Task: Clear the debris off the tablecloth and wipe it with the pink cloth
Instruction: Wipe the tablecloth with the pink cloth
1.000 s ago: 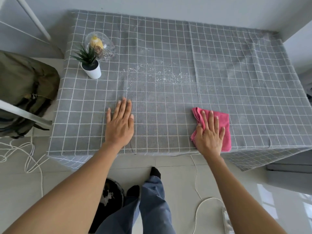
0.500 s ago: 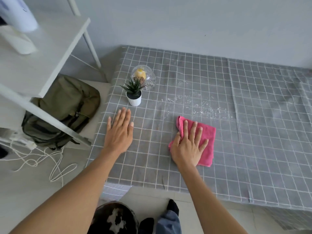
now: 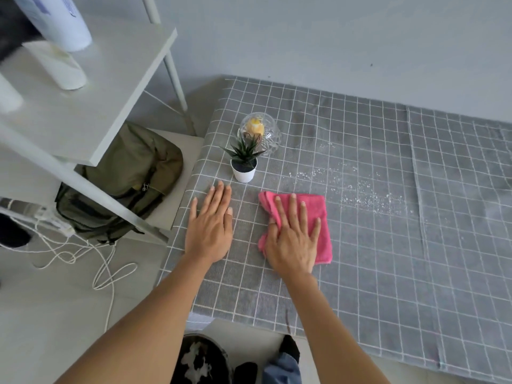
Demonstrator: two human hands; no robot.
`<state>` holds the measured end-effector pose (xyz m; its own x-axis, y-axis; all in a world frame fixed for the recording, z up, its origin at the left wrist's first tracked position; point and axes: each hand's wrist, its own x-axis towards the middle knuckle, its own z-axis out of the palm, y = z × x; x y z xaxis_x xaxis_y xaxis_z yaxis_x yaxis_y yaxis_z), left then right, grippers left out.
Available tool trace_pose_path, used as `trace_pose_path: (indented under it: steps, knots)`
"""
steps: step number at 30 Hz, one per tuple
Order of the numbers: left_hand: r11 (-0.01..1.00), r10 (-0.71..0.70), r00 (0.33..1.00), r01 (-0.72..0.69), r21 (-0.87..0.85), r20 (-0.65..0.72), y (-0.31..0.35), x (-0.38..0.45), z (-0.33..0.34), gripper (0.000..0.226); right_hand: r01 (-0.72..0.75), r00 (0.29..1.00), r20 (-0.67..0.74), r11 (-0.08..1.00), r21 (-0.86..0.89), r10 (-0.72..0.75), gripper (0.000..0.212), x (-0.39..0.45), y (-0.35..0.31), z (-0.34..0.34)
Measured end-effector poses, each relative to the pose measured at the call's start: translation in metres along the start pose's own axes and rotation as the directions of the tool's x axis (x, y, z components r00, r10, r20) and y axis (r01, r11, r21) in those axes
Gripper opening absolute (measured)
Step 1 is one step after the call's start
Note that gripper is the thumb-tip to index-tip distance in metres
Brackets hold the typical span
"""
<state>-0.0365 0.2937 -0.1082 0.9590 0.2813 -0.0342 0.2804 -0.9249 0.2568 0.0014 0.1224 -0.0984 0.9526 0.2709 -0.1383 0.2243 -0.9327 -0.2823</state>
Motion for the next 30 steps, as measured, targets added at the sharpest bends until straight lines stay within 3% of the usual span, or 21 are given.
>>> trace_pose_path:
  steps: [3, 6, 11, 15, 20, 24, 27, 30]
  knots:
    - [1.0, -0.005, 1.0, 0.005, 0.012, -0.003, 0.0, 0.0, 0.0, 0.056, -0.137, 0.99, -0.007, 0.989, 0.053, 0.138, 0.058, 0.003, 0.006, -0.005]
    - [1.0, -0.005, 1.0, 0.005, 0.016, -0.019, 0.0, 0.0, 0.001, 0.056, -0.17, 0.985, -0.01, 0.983, 0.076, 0.171, 0.061, 0.0, -0.01, -0.002]
    - [1.0, -0.006, 1.0, 0.006, 0.011, -0.021, 0.001, 0.0, 0.001, 0.057, 0.054, 0.997, 0.061, 0.998, 0.017, -0.055, 0.06, -0.012, -0.038, 0.008]
    - [1.0, 0.002, 1.0, -0.002, 0.001, -0.011, 0.0, 0.0, 0.0, 0.057, 0.133, 0.99, 0.049, 0.991, -0.015, -0.132, 0.057, -0.003, -0.009, -0.003]
    - [1.0, 0.008, 1.0, -0.008, 0.005, -0.008, -0.001, 0.0, 0.0, 0.056, -0.113, 0.993, 0.021, 0.991, -0.078, 0.115, 0.053, 0.021, 0.061, -0.024]
    - [1.0, -0.011, 1.0, 0.011, 0.019, -0.028, 0.0, 0.001, 0.002, 0.055, -0.302, 0.952, -0.033, 0.952, 0.036, 0.304, 0.054, 0.027, 0.077, -0.033]
    - [1.0, -0.016, 0.999, 0.017, 0.018, -0.035, 0.0, 0.001, 0.003, 0.055, -0.339, 0.938, -0.037, 0.936, 0.097, 0.344, 0.056, 0.028, 0.052, -0.026]
    - [1.0, -0.015, 0.999, 0.015, 0.0, -0.033, 0.0, 0.001, 0.002, 0.055, -0.225, 0.974, 0.001, 0.973, 0.044, 0.225, 0.056, 0.025, 0.017, -0.016]
